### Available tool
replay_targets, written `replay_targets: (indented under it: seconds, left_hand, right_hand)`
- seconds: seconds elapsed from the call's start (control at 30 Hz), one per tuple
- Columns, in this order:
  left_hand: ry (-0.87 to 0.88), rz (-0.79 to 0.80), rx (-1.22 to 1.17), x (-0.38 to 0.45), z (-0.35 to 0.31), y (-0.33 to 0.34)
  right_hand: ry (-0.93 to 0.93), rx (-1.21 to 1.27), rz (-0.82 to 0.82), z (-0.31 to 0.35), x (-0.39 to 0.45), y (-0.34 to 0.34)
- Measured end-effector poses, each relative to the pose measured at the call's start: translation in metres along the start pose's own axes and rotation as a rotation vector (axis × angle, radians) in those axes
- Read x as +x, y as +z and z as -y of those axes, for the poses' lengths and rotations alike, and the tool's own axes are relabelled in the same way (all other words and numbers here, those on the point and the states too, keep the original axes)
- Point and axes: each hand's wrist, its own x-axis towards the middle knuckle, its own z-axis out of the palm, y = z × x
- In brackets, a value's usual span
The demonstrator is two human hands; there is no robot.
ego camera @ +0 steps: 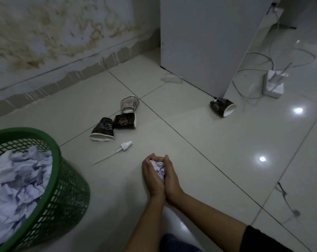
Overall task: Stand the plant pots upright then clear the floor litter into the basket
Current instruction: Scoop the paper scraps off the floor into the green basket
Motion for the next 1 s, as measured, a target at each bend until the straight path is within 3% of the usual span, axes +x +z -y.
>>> replay_targets:
  seconds: [0.03, 0.2, 0.3, 0.43, 0.63, 0.8, 1.0]
  left_hand:
    - [0.012, -0.026, 0.070, 0.002, 0.000, 0.002]
    - [-0.086, -0.060, -0.067, -0.009, -0.011, 0.009]
    - [-0.088, -0.137, 0.011, -0.011, -0.025, 0.014]
    - [-0.059, -0.151, 0.091, -0.013, -0.050, 0.024]
    - [-0.067, -0.236, -0.010, -0.015, -0.111, 0.041]
    - [0.054, -0.246, -0.070, -0.022, -0.158, 0.043]
    - [0.368, -0.384, -0.045, -0.030, -0.255, -0.003]
  right_hand:
    - [-0.004, -0.082, -0.028, 0.010, -0.002, 0.003]
    - [0.094, -0.162, 0.086, 0.023, 0.000, 0.002]
    - [0.067, -0.072, 0.064, 0.036, -0.002, 0.008]
    - [0.001, -0.172, 0.030, 0.069, -0.001, 0.017]
    - [0.010, -0.147, 0.022, 0.124, 0.005, 0.047]
    - [-0.043, -0.090, 0.073, 0.157, -0.001, 0.075]
    - [-0.252, -0.100, 0.333, 0.207, -0.027, 0.165]
